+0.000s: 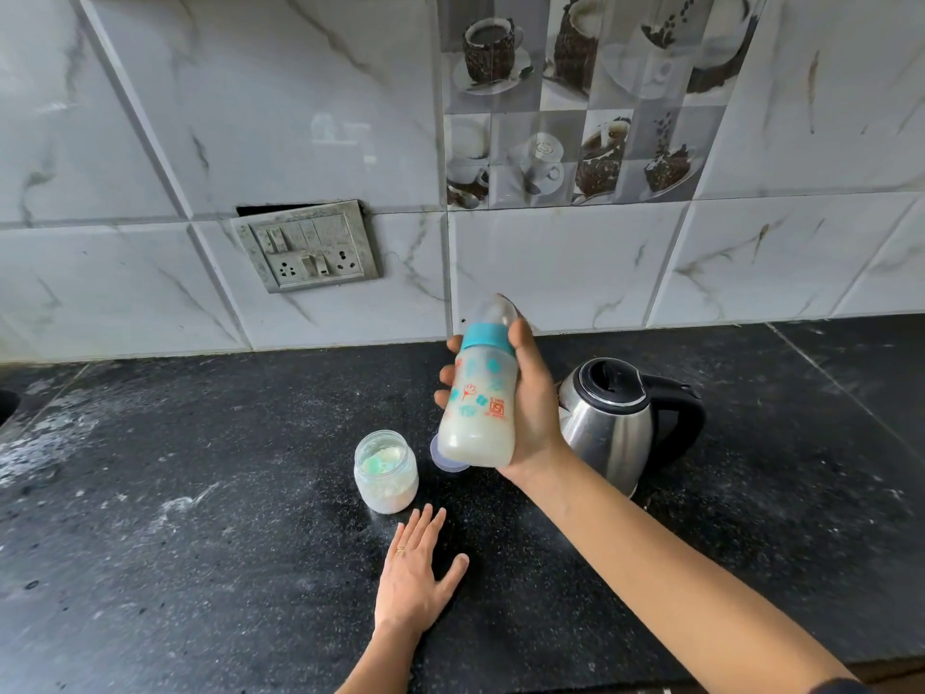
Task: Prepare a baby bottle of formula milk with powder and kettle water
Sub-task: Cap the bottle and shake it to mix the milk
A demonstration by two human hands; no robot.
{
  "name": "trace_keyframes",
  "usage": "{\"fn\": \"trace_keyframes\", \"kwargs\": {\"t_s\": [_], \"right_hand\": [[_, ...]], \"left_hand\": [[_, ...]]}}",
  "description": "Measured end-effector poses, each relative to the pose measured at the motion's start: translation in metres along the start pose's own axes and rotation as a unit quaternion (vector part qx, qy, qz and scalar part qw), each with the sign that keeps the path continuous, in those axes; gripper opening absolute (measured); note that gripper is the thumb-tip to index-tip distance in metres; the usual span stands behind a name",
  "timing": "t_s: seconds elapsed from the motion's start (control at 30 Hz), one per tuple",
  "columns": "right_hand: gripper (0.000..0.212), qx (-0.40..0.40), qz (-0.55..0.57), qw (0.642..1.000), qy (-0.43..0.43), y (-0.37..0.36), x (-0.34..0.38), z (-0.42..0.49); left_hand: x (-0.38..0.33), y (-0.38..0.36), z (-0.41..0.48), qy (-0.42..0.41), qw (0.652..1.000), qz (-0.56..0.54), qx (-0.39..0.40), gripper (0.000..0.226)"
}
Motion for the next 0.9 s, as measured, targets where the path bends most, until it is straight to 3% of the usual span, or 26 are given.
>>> {"fn": "trace_keyframes", "kwargs": {"t_s": [0.13, 0.3, 0.43, 0.57, 0.7, 0.83, 0.9], "right_hand": [[0.045, -0.008, 0.090, 0.994, 0.062, 0.003, 0.029, 0.004], [0.044, 0.012, -0.021, 0.999, 0.020, -0.002, 0.012, 0.002], [0.045, 0.005, 0.077, 0.996, 0.042, 0.003, 0.030, 0.006], [0.053, 0.025, -0.014, 1.000, 0.009, 0.000, 0.013, 0.007], [0.045, 0.012, 0.093, 0.995, 0.046, 0.006, 0.030, 0.008], [0.049, -0.012, 0.001, 1.000, 0.006, 0.008, 0.012, 0.009], [0.047, -0.015, 0.079, 0.996, 0.040, 0.011, 0.026, 0.011]], "left_hand": [[0.000, -0.001, 0.001, 0.000, 1.000, 0.001, -0.001, 0.072], [0.000, 0.000, 0.000, -0.001, 1.000, -0.001, -0.006, 0.072], [0.000, 0.000, 0.000, -0.002, 1.000, 0.001, -0.007, 0.072], [0.000, 0.001, 0.000, -0.002, 1.000, -0.001, -0.005, 0.073], [0.000, 0.000, 0.000, -0.002, 1.000, 0.000, -0.006, 0.073], [0.000, 0.001, 0.000, -0.003, 1.000, 0.000, -0.005, 0.073], [0.000, 0.001, 0.000, -0.004, 1.000, 0.000, -0.006, 0.073]]}}
Point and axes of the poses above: each hand's wrist, its own z-axis towards the middle knuckle, its own y-axis out of the back of the hand, x = y × z, the point moved 8 cm from there along z, towards the middle knuckle, and after that the axes turned 13 degrees about -y, right-handed, at the moved point
